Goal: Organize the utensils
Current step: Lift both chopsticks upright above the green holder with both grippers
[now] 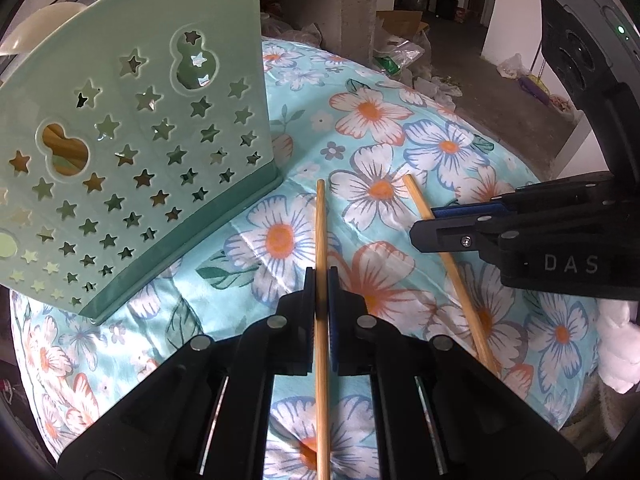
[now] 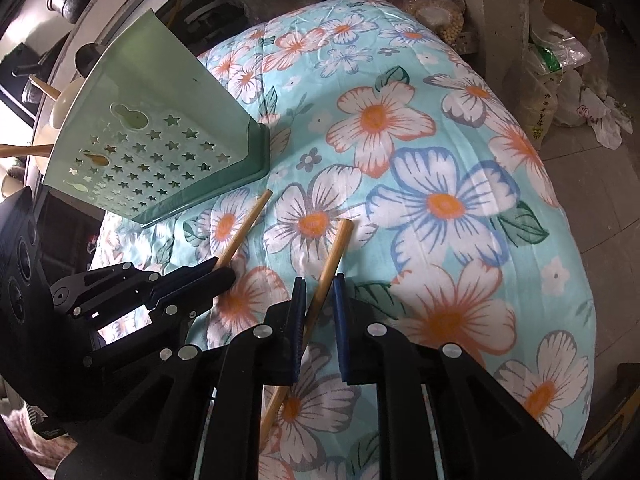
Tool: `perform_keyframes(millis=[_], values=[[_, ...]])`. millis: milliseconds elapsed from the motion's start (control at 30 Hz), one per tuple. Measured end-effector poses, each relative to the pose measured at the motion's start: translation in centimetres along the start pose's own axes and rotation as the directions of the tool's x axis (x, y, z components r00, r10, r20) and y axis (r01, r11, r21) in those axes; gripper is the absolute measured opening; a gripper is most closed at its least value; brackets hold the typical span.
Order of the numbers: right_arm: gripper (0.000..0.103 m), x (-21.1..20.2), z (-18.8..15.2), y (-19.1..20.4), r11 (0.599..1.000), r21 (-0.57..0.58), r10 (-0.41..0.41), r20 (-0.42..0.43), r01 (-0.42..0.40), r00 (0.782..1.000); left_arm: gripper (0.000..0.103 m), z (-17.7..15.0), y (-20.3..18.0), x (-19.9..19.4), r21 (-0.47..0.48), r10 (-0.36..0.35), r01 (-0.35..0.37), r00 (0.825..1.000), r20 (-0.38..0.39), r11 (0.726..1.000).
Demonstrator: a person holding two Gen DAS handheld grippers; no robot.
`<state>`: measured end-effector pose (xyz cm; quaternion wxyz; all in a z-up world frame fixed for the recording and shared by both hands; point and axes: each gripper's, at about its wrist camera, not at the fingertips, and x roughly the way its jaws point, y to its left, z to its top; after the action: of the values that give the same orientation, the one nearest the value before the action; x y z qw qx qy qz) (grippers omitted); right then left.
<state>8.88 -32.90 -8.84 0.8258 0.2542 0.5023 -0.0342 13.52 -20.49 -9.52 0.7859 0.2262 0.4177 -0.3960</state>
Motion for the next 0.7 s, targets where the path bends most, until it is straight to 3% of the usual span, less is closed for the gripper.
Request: perform_keyframes(millis=[467, 700], values=[[0.014, 0.8, 0.7, 0.1, 1.0, 0.019, 0.004, -0.013, -0.003, 1.0, 0.005, 0.8, 0.3, 1.1, 0.005, -0.014, 0.014, 1.0, -0.012, 1.0], [0.011, -0.1, 0.9, -0.8, 0.995, 0.078, 0.06, 0.007, -0.06, 0.998, 0.005, 1.6, 0.6, 1.1, 0.007, -0.033, 0.033, 0.999, 0.011, 0.999]])
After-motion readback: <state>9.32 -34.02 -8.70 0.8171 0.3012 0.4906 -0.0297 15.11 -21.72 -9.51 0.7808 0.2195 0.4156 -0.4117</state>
